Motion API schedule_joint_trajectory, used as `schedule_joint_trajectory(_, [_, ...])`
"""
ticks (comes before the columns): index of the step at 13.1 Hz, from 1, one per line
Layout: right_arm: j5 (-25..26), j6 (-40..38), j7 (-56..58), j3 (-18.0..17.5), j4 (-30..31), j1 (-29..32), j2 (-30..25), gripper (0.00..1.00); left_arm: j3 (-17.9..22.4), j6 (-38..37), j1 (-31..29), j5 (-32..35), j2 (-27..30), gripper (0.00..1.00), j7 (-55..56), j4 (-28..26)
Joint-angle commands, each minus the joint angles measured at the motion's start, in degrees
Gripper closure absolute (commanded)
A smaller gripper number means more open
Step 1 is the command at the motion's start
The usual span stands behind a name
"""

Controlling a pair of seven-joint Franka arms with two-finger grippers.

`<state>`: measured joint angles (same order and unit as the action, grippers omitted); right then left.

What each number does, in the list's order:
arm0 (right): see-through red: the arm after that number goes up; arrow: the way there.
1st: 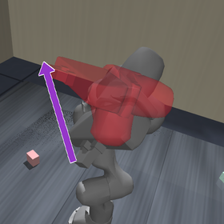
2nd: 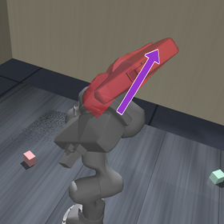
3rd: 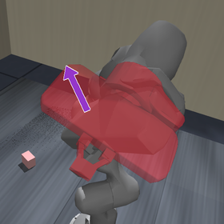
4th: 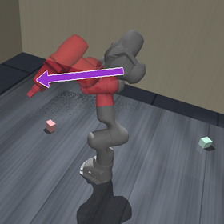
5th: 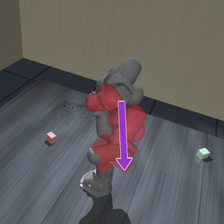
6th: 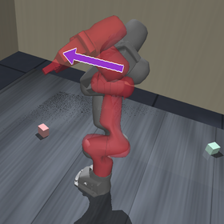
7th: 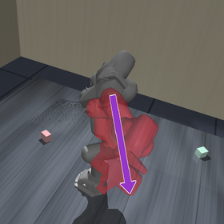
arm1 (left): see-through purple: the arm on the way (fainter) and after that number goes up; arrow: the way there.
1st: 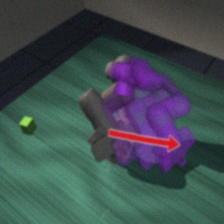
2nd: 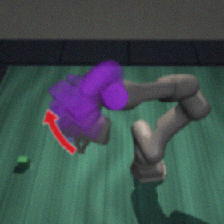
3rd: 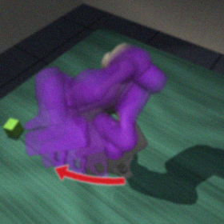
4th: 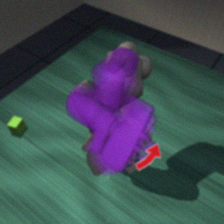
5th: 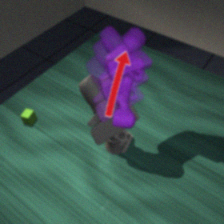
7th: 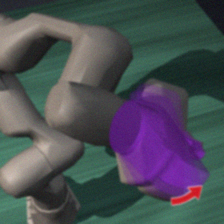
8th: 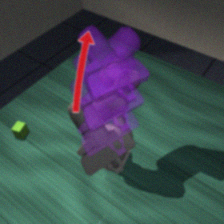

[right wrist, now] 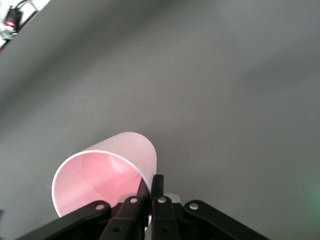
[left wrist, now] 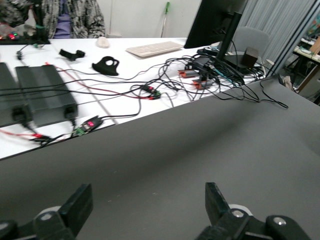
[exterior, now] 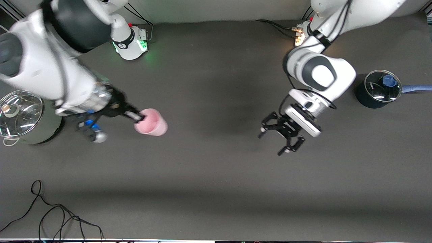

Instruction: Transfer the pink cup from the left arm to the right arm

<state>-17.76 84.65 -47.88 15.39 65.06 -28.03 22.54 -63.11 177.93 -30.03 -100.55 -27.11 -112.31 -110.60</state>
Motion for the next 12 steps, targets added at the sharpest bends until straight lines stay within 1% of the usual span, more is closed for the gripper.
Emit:
schedule_joint_trajectory(1, [0.35,-0.28,12.24,5.59,7.26,-0.80,-2.85,1.00,-1.84,-5.20,-5.64,3.06,0.57,0.00,0.16,-4.17])
schedule_joint_trajectory(3, [0.35,0.86,19.44,9.46,11.48,-0.71,-2.85,1.00,-1.58,-8.81,-7.93,5.96,0.48,0.00,0.25,-5.41])
schedule_joint_trajectory(4, [0.44,1.99,22.53,10.53,13.32,-0.80,-2.68,1.00,-1.49,-10.39,-9.07,7.63,0.39,0.00,0.25,-5.67])
schedule_joint_trajectory(5, [2.09,4.18,23.52,10.80,15.61,-0.80,-2.50,1.00,-1.14,-12.24,-9.78,9.22,0.39,0.00,0.25,-6.29])
schedule_joint_trajectory(6, [4.98,7.51,24.05,10.80,18.33,-0.89,-2.41,1.00,-0.62,-13.99,-10.40,10.80,0.39,0.00,0.34,-6.47])
schedule_joint_trajectory(7, [6.58,11.28,25.62,10.80,21.66,-1.15,-2.41,1.00,-0.26,-15.49,-11.27,11.94,0.39,0.00,0.34,-7.25])
schedule_joint_trajectory(10, [6.77,21.74,27.30,10.80,30.10,-0.63,-1.89,1.00,0.09,-21.37,-15.05,18.00,0.31,0.00,0.51,-8.66])
schedule_joint_trajectory(11, [6.33,25.09,29.22,10.89,32.83,-0.45,-1.71,1.00,2.09,-23.92,-15.32,20.63,0.31,0.00,1.99,-8.75])
schedule_joint_trajectory(12, [6.24,27.90,30.20,10.89,34.86,0.16,-1.27,1.00,3.77,-27.16,-15.32,25.36,0.48,0.00,6.19,-8.75])
